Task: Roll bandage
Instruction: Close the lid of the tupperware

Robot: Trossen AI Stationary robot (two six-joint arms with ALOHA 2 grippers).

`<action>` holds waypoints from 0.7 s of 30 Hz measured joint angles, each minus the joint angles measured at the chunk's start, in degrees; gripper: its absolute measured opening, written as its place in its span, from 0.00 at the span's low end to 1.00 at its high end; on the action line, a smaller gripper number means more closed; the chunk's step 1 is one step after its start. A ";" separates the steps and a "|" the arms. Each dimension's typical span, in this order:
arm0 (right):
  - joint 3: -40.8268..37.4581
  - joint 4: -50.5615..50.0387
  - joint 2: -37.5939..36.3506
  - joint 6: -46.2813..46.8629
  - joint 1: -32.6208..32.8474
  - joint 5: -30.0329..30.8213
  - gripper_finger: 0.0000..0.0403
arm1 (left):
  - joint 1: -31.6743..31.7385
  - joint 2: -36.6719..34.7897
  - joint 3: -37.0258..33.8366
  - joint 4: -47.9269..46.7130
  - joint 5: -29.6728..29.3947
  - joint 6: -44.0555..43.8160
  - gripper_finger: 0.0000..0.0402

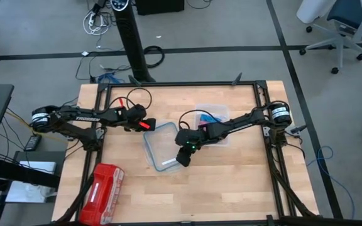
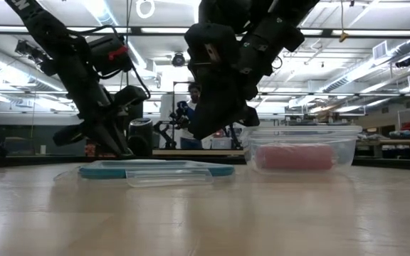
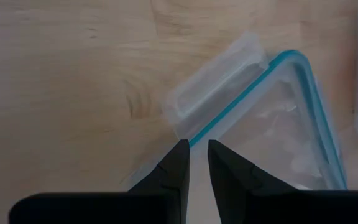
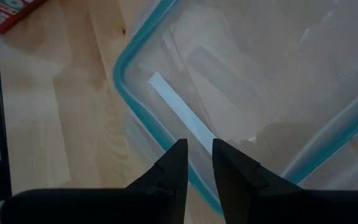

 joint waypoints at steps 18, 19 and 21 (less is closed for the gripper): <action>0.00 1.19 0.00 -0.36 0.09 -0.84 0.32 | -0.02 0.00 0.00 0.75 -0.01 0.39 0.31; 0.00 1.34 0.00 -0.36 0.09 -0.94 0.32 | -0.02 0.00 0.00 0.77 0.01 0.42 0.32; 0.00 1.36 0.00 -0.36 0.09 -1.09 0.31 | -0.02 0.00 0.00 0.92 -0.03 0.47 0.32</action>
